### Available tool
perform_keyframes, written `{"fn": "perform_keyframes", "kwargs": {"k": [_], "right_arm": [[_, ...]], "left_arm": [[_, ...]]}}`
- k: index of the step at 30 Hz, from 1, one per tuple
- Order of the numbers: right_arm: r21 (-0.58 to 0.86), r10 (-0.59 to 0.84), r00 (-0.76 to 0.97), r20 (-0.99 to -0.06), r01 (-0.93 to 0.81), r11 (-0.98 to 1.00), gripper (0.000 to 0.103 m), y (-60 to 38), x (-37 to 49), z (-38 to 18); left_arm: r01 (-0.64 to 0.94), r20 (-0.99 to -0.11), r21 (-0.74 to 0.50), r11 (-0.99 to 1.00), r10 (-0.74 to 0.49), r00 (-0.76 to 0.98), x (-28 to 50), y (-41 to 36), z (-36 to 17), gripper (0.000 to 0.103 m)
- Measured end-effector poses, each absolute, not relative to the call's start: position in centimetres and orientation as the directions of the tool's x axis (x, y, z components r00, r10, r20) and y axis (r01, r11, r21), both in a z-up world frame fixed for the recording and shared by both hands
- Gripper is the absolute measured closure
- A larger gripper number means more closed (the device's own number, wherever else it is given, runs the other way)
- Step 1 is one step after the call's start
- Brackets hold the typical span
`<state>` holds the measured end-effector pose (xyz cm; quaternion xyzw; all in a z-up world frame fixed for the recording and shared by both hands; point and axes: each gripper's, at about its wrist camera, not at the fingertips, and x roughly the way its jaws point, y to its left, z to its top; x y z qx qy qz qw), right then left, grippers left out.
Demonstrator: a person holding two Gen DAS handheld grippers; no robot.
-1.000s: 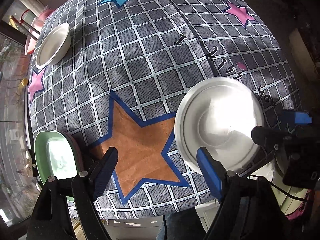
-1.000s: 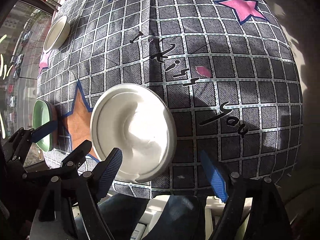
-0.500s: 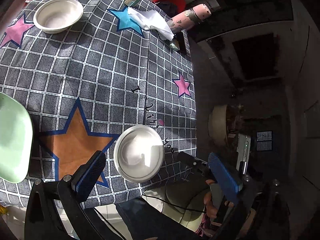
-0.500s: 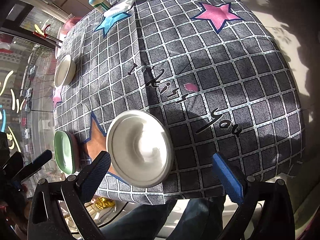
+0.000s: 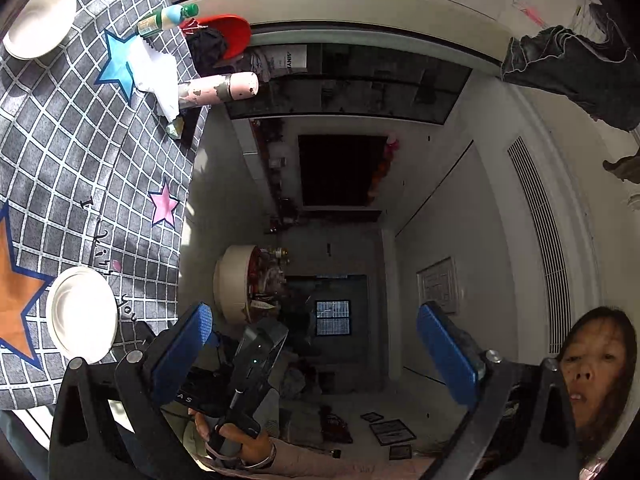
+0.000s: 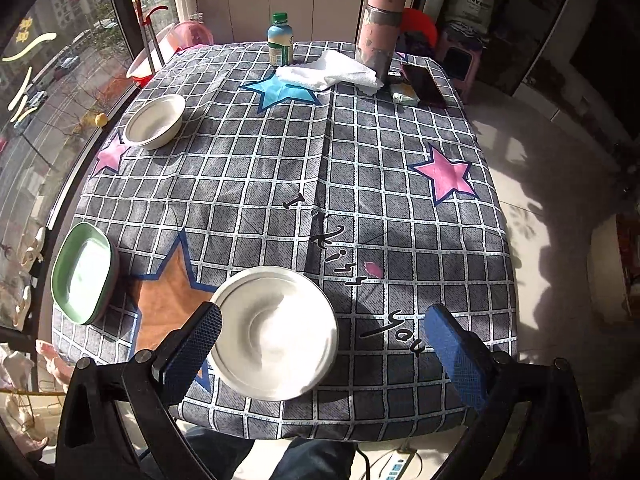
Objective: Organize plates and bowls
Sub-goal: 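Open both tools and lift them away, turning toward the remaining white bowl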
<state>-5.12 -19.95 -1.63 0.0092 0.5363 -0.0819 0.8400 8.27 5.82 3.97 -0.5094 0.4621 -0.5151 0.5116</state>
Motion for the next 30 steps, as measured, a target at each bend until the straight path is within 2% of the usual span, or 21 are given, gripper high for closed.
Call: {"fn": "perform_keyframes", "kwargs": {"k": [3,6,8,12,16,19,30], "right_arm": [[-0.253,-0.272,0.499,-0.823,0.106,0.962,0.001,-17.8,-5.2,-0.3],[-0.499,-0.428,0.638,-0.640,0.078,0.863,0.001,-14.6,-5.9,1.5],[-0.610,-0.458,0.726,-0.514,0.066,0.790,0.001,-12.7,-6.5,2.6],[-0.740,-0.449,0.823,-0.348,0.053,0.671,0.001,-9.6,-6.8,3.5],[-0.794,-0.413,0.876,-0.249,0.059,0.605,0.001,-7.1,-6.8,4.2],[-0.803,-0.405,0.896,-0.184,0.100,0.587,0.001,-6.3,-7.0,5.1],[-0.870,-0.409,0.898,-0.160,0.067,0.489,0.001,-3.8,-5.8,6.1]], "left_arm": [[0.079,0.132,-0.988,-0.130,-0.991,0.026,8.2,6.2,5.2,0.000],[0.105,0.180,-0.978,-0.178,-0.984,0.008,8.0,6.6,6.3,0.000],[0.131,0.168,-0.977,-0.167,-0.986,0.001,7.9,6.8,7.1,0.000],[0.196,0.000,-0.981,0.003,-1.000,0.017,7.9,7.1,7.8,0.000],[0.228,-0.169,-0.957,0.179,-0.984,0.061,7.9,8.0,7.7,0.000],[0.241,-0.252,-0.933,0.268,-0.963,0.093,7.8,9.0,7.2,0.000],[0.259,-0.458,-0.824,0.504,-0.861,0.220,8.0,11.3,5.8,0.000]]}}
